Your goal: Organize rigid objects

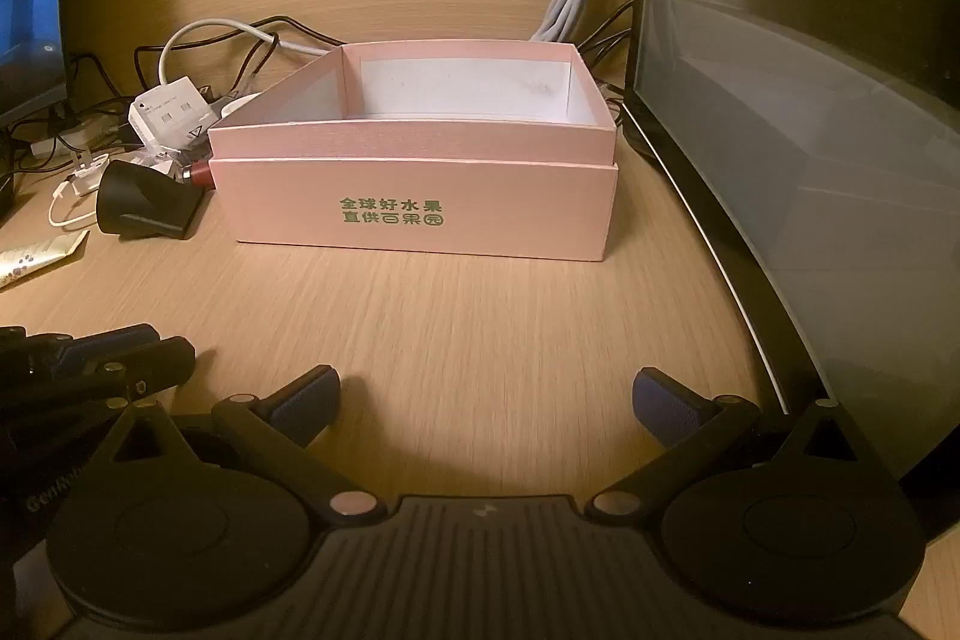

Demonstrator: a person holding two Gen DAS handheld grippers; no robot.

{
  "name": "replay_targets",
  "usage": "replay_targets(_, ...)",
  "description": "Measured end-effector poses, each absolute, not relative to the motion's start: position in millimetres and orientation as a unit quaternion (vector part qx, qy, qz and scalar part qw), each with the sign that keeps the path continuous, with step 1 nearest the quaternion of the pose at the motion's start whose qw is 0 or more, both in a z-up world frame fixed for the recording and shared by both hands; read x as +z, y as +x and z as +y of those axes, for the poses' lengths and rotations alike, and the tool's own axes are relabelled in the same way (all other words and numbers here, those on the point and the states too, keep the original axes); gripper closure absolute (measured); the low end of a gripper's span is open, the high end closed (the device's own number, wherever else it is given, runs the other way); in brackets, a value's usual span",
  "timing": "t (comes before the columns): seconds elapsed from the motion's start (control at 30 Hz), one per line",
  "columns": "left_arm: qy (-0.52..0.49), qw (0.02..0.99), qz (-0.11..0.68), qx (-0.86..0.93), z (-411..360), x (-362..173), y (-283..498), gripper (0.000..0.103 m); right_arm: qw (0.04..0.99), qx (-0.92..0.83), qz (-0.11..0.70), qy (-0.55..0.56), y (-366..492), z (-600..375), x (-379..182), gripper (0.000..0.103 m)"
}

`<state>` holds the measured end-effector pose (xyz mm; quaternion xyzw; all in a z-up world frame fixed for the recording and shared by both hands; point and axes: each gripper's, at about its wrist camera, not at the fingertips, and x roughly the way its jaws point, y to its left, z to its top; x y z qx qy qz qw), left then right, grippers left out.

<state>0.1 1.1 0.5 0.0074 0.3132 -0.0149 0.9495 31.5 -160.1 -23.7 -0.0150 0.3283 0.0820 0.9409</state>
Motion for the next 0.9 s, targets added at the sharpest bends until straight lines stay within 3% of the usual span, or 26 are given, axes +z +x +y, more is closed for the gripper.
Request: replay_targets(0.9,0.01,0.95,0.313,-0.014,2.1,0.9,-0.3,0.085,0.941,0.082,0.328,-0.015,31.4,-159.9,-24.2,0.0)
